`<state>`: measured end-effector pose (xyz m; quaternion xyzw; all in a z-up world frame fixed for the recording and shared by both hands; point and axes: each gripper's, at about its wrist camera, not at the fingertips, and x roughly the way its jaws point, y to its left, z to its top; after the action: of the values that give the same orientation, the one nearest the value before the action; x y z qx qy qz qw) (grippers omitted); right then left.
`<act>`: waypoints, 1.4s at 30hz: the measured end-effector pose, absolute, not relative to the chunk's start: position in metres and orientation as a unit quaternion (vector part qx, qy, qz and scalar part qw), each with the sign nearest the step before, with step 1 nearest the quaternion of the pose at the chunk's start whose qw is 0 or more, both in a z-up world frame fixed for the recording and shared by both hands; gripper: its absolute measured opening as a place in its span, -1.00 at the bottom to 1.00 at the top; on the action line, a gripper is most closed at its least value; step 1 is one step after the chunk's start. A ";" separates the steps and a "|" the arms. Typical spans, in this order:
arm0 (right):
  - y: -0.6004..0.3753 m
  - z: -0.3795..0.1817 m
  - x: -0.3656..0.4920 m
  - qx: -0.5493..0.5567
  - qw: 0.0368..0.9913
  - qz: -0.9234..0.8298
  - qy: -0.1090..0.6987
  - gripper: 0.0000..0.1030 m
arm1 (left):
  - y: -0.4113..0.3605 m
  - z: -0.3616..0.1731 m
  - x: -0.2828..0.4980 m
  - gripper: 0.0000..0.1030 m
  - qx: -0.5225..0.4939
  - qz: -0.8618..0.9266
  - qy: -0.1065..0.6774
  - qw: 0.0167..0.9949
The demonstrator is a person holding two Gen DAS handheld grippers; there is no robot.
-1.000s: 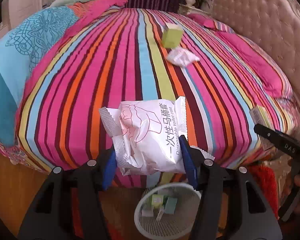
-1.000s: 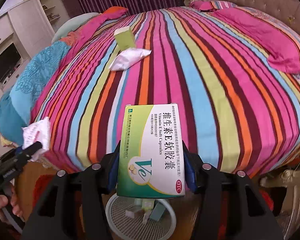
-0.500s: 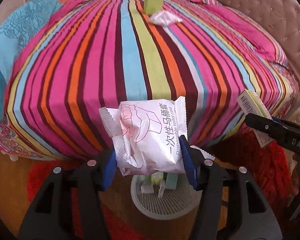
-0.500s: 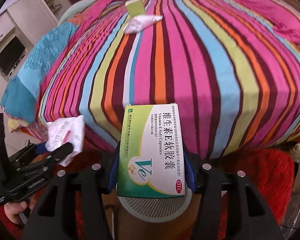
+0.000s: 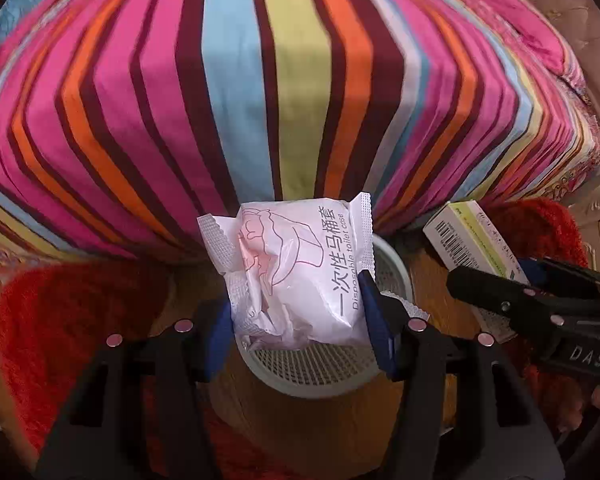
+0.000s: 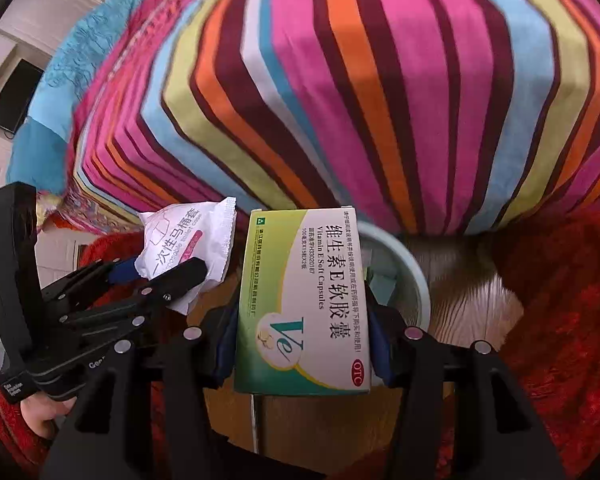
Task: Collect trash
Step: 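Carry the wrapper pack and vitamin E box over the wastebasket, then open both tools above the wastebasket to drop the pack and box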
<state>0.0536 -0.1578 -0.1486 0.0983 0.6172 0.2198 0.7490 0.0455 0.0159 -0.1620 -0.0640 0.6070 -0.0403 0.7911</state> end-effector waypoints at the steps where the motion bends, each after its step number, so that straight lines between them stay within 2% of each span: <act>1: -0.158 -0.153 0.054 0.100 0.743 0.218 0.625 -0.02 | 0.017 -0.166 0.046 0.10 -0.068 -0.040 0.613 0.786; 15: -0.152 -0.205 0.066 0.134 0.671 0.195 0.703 -0.01 | 0.020 -0.222 0.053 0.10 -0.103 -0.038 0.701 0.704; 34: -0.157 -0.268 0.076 0.185 0.592 0.136 0.773 -0.01 | 0.012 -0.268 0.062 0.10 -0.104 -0.027 0.767 0.633; 42: -0.154 -0.285 0.079 0.172 0.584 0.122 0.784 -0.01 | 0.009 -0.283 0.062 0.12 -0.092 -0.029 0.787 0.609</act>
<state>0.0788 -0.1539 -0.2845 0.1718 0.7840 0.1220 0.5839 0.0618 0.0090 -0.2831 -0.0919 0.7872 -0.0291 0.6091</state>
